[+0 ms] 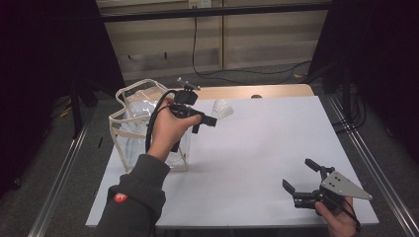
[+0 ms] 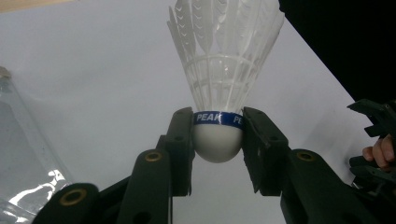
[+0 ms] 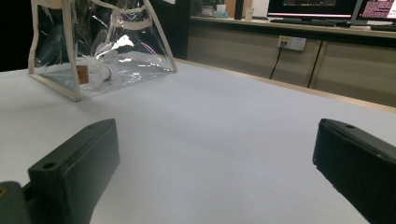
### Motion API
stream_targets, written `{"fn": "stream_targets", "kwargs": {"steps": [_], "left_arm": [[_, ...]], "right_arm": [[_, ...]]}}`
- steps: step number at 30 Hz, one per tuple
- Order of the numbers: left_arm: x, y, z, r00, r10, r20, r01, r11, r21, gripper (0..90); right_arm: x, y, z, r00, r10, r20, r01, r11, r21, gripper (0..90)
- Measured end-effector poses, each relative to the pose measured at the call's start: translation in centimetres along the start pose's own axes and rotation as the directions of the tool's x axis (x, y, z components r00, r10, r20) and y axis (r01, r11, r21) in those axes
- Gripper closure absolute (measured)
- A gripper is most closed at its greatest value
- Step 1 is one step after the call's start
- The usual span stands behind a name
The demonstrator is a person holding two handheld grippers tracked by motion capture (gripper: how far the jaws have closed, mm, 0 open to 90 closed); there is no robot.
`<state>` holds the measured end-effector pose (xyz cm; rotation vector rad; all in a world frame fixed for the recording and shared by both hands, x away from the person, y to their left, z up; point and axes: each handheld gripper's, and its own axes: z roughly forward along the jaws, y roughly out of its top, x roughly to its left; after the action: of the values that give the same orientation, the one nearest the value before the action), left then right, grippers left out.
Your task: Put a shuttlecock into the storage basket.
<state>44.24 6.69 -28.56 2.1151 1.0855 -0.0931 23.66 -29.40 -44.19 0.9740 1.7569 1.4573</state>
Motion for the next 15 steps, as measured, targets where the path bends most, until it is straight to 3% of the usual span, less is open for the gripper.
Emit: {"fn": "stream_targets", "kwargs": {"steps": [15], "left_arm": [[0.17,0.41,-0.99,0.9999,-0.016,-0.002,0.016,0.9998,-0.013,65.1]], "right_arm": [[-0.02,0.03,-0.03,1.0,0.006,0.0,-0.006,1.0,-0.004,0.5]]}}
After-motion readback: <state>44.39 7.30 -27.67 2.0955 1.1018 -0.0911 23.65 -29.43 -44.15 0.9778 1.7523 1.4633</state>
